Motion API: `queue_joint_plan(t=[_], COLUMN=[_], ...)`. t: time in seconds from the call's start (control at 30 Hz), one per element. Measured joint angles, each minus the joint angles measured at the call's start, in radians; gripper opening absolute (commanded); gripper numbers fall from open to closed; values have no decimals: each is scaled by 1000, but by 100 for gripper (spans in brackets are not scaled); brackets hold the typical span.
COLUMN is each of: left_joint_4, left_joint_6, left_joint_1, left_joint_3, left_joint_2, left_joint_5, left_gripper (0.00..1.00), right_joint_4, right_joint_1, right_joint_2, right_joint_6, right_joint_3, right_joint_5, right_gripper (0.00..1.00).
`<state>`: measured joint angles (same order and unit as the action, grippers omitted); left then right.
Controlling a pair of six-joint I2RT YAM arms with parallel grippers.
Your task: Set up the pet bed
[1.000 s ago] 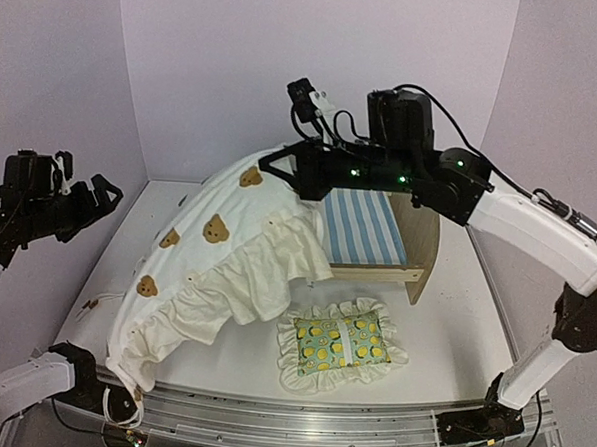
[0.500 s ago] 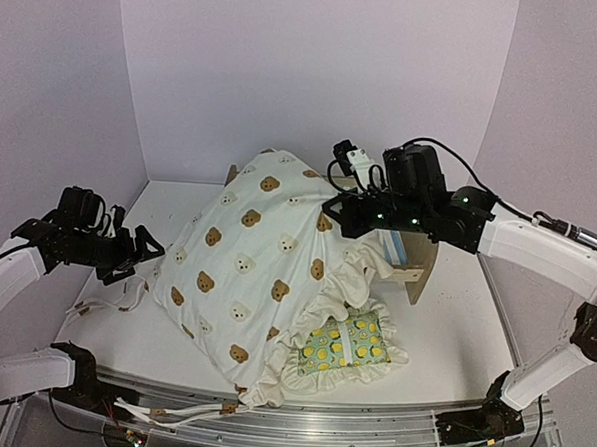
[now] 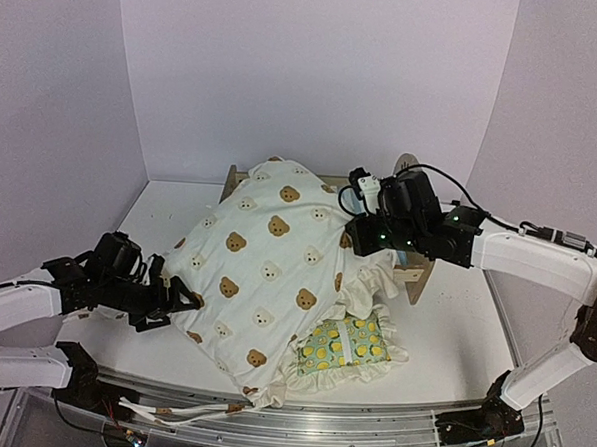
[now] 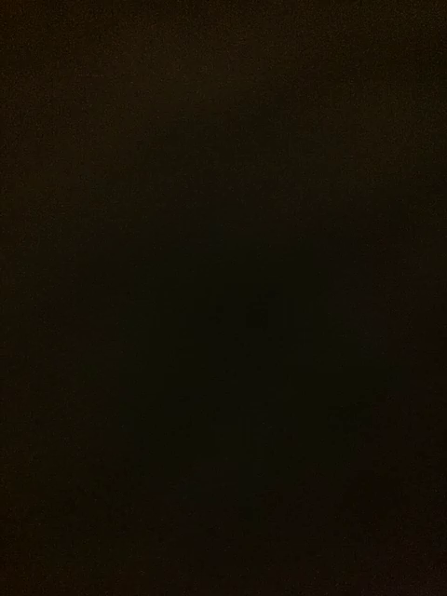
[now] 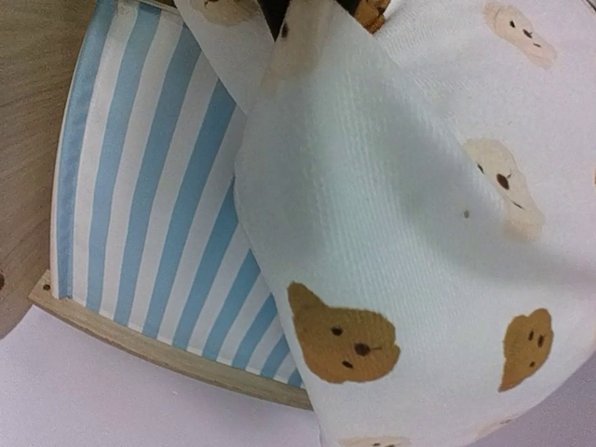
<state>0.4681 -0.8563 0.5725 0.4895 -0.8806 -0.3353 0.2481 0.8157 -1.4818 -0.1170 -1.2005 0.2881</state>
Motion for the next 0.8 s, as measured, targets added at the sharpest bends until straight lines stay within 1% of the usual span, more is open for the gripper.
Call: queue_joint_plan(t=[0.13,0.2,0.23,0.3,0.37,0.43,0.5,0.63,0.7,0.8], left_joint_4=[-116,-164,-186,-235,-277,-288,-288,-257,-236,-197], left_joint_6=[-68,-97,-111,-141,-157,-163,-159,-126,-100,-33], left_joint_1=[133,186,210,237,247,255,263,267,267,267], left_joint_3=[-13,-14,-15,-32,-59,-72,-70,-22,37,192], left_joint_2=[-43,-65,-75,-81,-73,-44,5,63,56,0], left_joint_5=[52,102,129,179,221,259,291,323,320,311], left_gripper=[100,95,84,47,17,4,0,0,0,0], right_joint_4=[0,-1,-1,-1,0,2,6,26,44,74], right_joint_1=[-26,-36,-40,-44,-46,-45,-45,-48,-48,-51], right_joint_2=[0,-3,-5,-11,-16,-18,-18,-16,-7,38], right_joint_6=[-26,-40,-46,-58,-68,-74,-82,-107,-125,-151], right_joint_3=[35,38,38,38,38,38,36,26,13,-4], right_joint_5=[17,18,17,12,4,-6,-20,-52,-68,-78], right_gripper=[0,0,0,0,0,0,0,0,0,0])
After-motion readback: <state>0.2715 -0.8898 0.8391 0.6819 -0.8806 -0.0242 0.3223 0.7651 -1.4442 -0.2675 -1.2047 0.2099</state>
